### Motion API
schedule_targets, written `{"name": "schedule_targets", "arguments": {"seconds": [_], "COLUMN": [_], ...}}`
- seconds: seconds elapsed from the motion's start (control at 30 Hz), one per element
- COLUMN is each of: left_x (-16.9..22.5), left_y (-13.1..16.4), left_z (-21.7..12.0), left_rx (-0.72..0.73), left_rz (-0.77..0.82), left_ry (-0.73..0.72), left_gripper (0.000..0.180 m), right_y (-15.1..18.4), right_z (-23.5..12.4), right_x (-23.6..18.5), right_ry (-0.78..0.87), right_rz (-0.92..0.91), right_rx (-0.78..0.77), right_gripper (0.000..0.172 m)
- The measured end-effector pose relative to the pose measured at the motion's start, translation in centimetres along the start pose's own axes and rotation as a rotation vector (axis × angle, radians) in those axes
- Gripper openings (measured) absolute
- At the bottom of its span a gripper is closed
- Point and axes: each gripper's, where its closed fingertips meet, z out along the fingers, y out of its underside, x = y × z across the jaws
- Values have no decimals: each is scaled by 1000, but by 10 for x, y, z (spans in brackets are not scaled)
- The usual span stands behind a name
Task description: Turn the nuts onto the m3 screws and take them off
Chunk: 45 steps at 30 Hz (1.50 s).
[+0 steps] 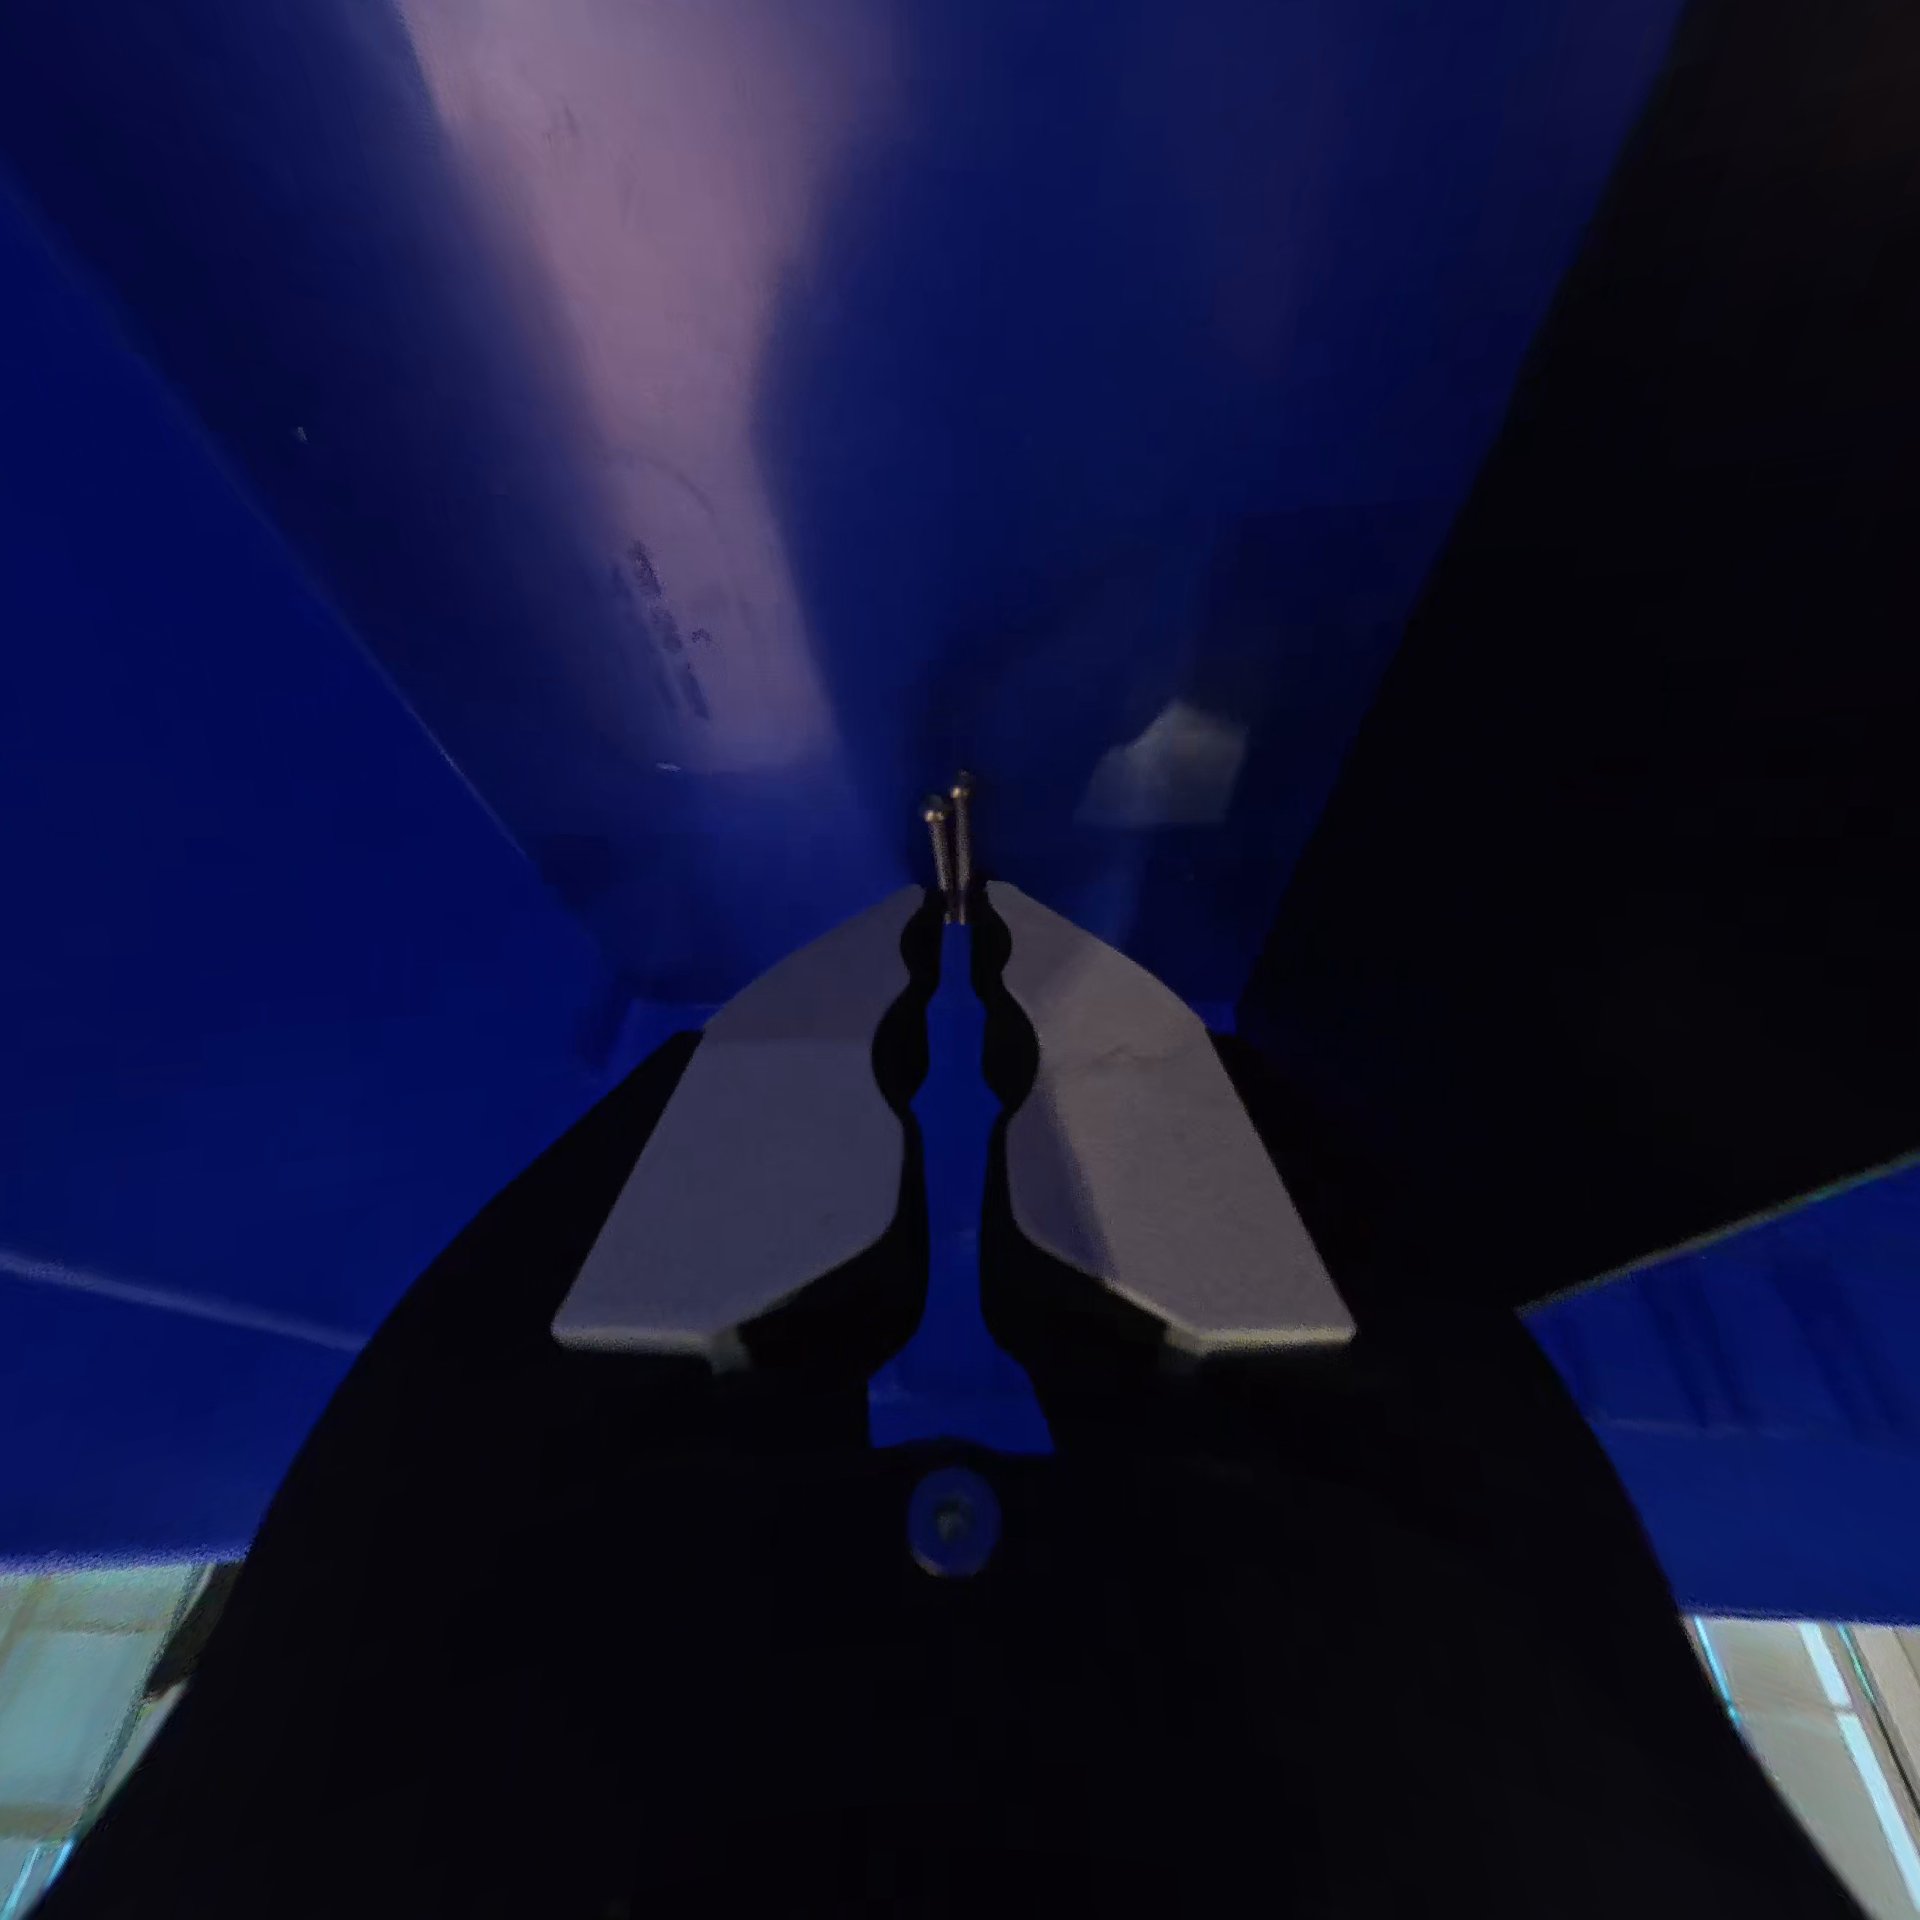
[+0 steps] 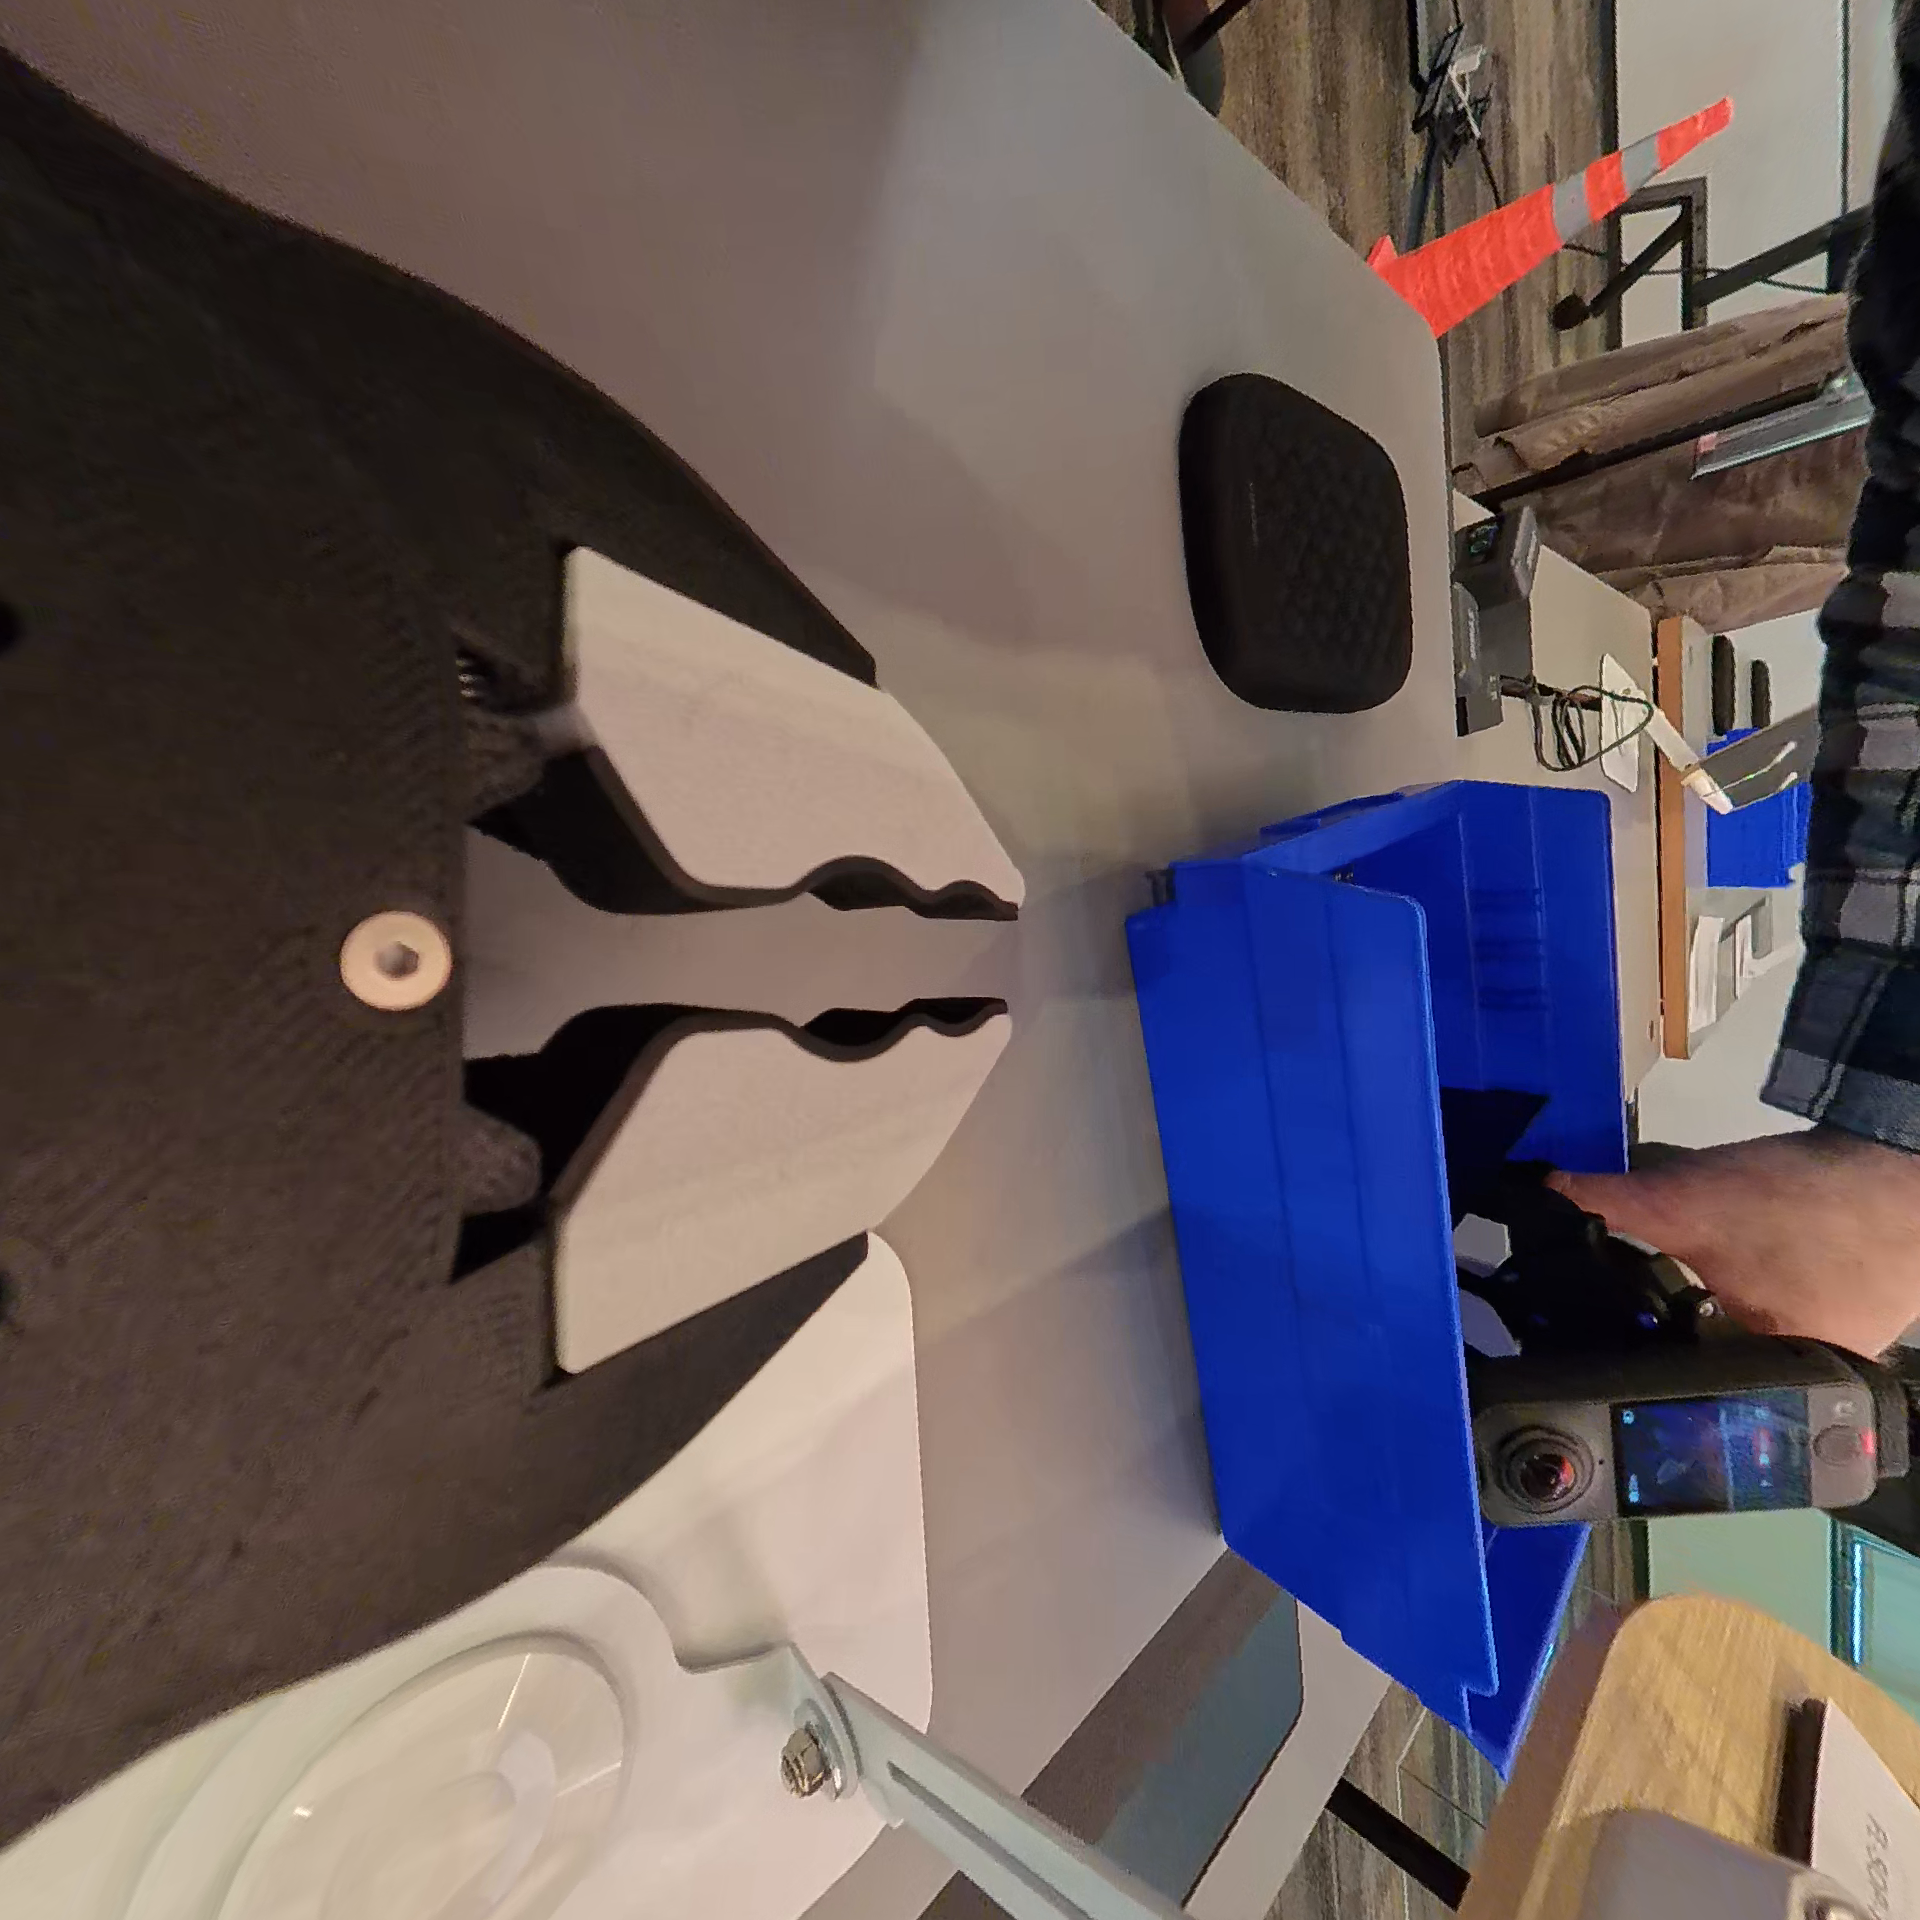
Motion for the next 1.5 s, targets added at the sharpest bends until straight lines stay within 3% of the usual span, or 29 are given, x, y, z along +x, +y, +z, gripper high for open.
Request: {"name": "schedule_targets", "arguments": {"seconds": [0.33,0.5,0.6,0.7,0.8,1.03,1.13,1.3,1.33,1.4,1.5], "left_x": [-2,-27,-29,-27,-29,-24,-15,-11,-7,-9,-26], "left_y": [4,15,23,35,37,49,46,43,36,22,36], "left_z": [-2,4,3,6,7,18,19,19,16,8,-2], "left_rx": [47,-13,-52,-136,-168,-282,-270,-248,-186,-51,-47], "left_rz": [-76,-203,-291,-224,-196,-187,-167,-140,-148,-190,-222], "left_ry": [-10,-78,-30,-25,-42,16,75,87,122,137,44], "left_gripper": [2,28,46,63,66,61,42,28,9,9,33], "right_y": [1,1,1,2,2,3,4,5,6,6,7], "right_z": [0,0,0,0,0,0,1,1,1,2,2], "right_x": [-1,-1,-1,-1,-2,-3,-3,-5,-5,-6,-7], "right_ry": [-1,-4,-5,-5,-6,-7,-8,-11,-11,-14,-16], "right_rz": [-6,-9,-9,-11,-16,-25,-30,-40,-44,-49,-52], "right_rx": [-5,-9,-8,-12,-16,-24,-29,-37,-41,-46,-49], "right_gripper": [14,14,14,14,14,14,14,14,14,14,14]}}
